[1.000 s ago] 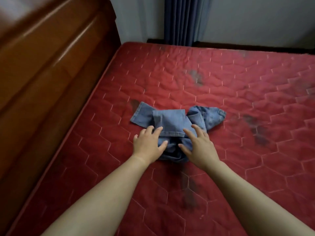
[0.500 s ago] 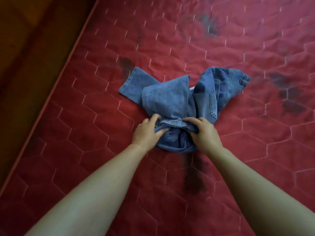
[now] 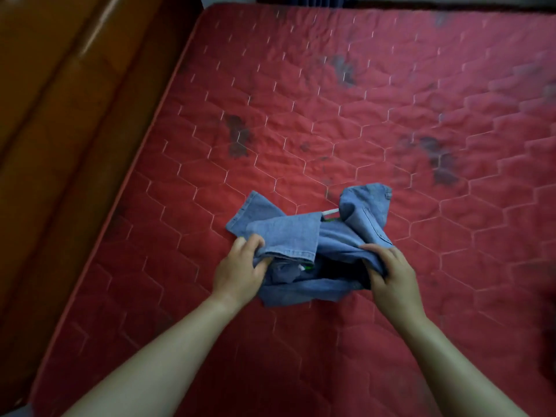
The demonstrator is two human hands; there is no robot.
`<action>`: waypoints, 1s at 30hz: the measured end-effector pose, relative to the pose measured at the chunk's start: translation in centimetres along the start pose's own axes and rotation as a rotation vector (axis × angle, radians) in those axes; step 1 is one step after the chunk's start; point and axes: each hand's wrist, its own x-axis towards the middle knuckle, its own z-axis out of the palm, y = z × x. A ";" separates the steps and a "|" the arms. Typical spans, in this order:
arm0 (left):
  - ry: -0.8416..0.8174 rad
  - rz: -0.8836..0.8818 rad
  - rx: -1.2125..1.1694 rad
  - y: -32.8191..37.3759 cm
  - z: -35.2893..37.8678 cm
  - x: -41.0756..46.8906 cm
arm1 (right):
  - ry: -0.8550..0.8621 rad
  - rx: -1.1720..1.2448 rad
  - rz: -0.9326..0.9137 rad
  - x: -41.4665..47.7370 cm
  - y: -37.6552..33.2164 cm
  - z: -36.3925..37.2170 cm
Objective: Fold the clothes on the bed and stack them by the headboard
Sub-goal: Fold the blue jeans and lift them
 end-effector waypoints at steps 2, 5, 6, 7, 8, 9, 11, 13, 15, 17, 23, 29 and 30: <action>0.023 0.003 0.011 1.9 -3.6 -2.0 | 0.023 -0.001 -0.031 -1.4 -2.1 -3.8; 0.049 0.045 0.032 5.0 -8.8 -5.5 | 0.017 -0.015 -0.071 -3.8 -5.1 -9.4; 0.056 0.057 0.035 6.2 -10.4 -6.7 | 0.009 -0.016 -0.085 -4.6 -6.2 -11.1; 0.064 0.067 0.040 7.4 -12.0 -7.9 | -0.001 -0.015 -0.092 -5.6 -7.3 -12.7; 0.078 0.073 0.048 8.7 -13.6 -9.1 | -0.010 -0.014 -0.101 -6.6 -8.4 -14.1; 0.092 0.077 0.056 10.0 -15.0 -10.4 | -0.011 -0.012 -0.115 -7.7 -9.5 -15.5; 0.118 0.092 0.082 12.7 -17.7 -12.4 | 0.017 0.006 -0.144 -9.5 -11.4 -18.3; 0.161 0.106 0.095 14.9 -19.9 -14.0 | 0.059 0.031 -0.164 -10.9 -12.9 -20.7; 0.172 0.119 0.106 16.9 -21.7 -15.0 | 0.075 0.035 -0.168 -11.5 -14.2 -22.7; 0.143 0.109 0.126 18.5 -22.8 -14.9 | 0.038 0.005 -0.147 -11.1 -15.1 -23.6; 0.205 0.102 0.089 21.6 -25.1 -13.6 | 0.091 0.039 -0.154 -10.0 -18.6 -25.2; 0.406 0.300 -0.016 23.3 -28.0 -11.6 | 0.356 0.109 -0.253 -9.6 -20.8 -28.0; 0.397 0.323 -0.019 23.2 -27.7 -11.7 | 0.349 0.103 -0.253 -10.0 -20.5 -27.9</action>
